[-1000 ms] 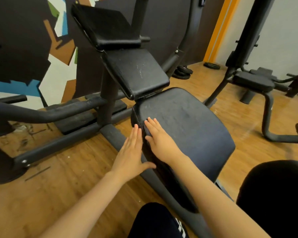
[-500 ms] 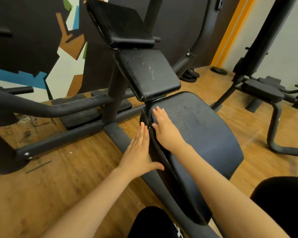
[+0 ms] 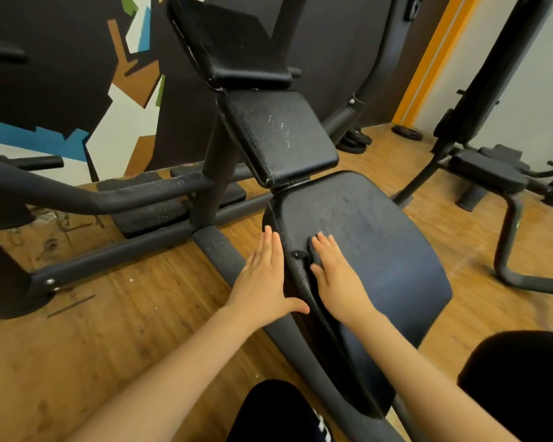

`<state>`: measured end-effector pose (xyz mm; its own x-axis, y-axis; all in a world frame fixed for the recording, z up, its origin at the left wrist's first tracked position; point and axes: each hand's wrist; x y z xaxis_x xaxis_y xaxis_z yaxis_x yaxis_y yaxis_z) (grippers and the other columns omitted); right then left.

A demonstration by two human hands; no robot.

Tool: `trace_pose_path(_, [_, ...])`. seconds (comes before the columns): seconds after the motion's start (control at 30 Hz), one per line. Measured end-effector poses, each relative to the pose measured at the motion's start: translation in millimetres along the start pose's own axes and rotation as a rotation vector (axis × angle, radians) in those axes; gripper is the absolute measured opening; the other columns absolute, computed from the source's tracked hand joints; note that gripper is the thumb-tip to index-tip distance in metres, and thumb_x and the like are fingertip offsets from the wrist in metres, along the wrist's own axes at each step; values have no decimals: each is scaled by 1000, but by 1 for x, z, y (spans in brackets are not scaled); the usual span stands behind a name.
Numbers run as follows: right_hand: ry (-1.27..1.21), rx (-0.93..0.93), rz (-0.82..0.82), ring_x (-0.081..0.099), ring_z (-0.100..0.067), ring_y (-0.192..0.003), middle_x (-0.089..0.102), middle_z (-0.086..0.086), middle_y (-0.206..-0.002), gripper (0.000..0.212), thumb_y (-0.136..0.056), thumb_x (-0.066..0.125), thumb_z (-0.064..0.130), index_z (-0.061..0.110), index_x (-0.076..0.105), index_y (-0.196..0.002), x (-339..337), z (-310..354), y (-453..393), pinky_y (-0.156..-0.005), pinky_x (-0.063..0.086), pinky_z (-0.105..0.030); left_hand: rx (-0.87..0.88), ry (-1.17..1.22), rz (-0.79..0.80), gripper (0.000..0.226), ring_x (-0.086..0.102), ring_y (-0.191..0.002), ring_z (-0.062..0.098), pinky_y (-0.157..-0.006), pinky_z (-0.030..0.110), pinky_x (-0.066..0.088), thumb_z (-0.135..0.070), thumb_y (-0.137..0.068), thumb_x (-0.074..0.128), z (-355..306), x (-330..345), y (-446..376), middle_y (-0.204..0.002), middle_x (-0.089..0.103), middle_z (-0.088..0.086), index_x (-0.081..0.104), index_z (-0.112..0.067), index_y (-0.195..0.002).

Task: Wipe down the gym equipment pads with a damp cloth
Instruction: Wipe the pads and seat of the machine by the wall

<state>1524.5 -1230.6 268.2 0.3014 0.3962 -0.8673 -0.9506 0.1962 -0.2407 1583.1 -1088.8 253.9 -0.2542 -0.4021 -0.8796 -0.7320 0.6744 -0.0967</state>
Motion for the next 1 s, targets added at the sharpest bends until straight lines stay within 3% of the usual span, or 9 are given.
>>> trace_pose_path(0.23, [-55, 44, -17, 2, -19, -144, 12, -6, -156, 50, -100, 37, 15, 8, 22, -146, 1, 22, -93, -116, 9, -31, -23, -73, 28, 132, -23, -144, 22, -120, 37, 0, -67, -71, 66, -3, -5, 3, -154, -29, 14, -21, -4, -147])
trace_pose_path(0.4, [-96, 105, -75, 2, -11, -143, 13, 2, -156, 49, -99, 39, 17, 13, 25, -146, 4, -14, 5, -111, 8, -21, -46, -113, 30, 130, -21, -144, 23, -118, 36, -1, -66, -72, 66, -8, -11, 7, -155, -27, 14, -20, -4, -147])
trace_pose_path(0.53, [-115, 247, -138, -2, 0, -137, 12, 4, -155, 50, -98, 40, 17, 14, 25, -146, 7, -39, 96, -108, 3, -12, 59, -273, 24, 115, -20, -144, 27, -118, 39, 0, -60, -82, 59, -17, -9, 6, -156, -25, 14, -16, -4, -149])
trace_pose_path(0.67, [-74, 309, -112, 1, -11, -143, 12, -1, -156, 50, -99, 39, 16, 11, 23, -147, 6, -34, 76, -115, 5, -24, 108, -397, 61, 107, -16, -145, 31, -118, 38, 1, -59, -86, 55, -23, -10, 3, -157, -19, 17, -9, -3, -150])
trace_pose_path(0.8, [-26, 191, -59, 3, -22, -144, 13, -7, -156, 51, -99, 39, 16, 8, 23, -146, 4, -4, 19, -118, 10, -36, 94, -458, 65, 108, -14, -146, 30, -118, 38, 2, -62, -85, 53, -26, -11, 5, -157, -16, 19, -9, -1, -150])
trace_pose_path(1.0, [-132, 259, -141, 0, -14, -144, 10, 0, -156, 49, -100, 39, 18, 13, 25, -146, 9, -30, 61, -116, 8, -30, 47, -455, 102, 115, -17, -145, 30, -118, 40, -1, -79, -80, 35, -36, -6, 12, -156, -19, 20, -11, 1, -149])
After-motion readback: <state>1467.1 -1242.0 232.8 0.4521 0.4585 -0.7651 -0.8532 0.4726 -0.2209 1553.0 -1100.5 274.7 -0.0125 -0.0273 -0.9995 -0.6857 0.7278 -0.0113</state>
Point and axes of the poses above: each hand's wrist, its own y-axis away from the middle knuckle, its own x-axis out of the palm, z = x × y
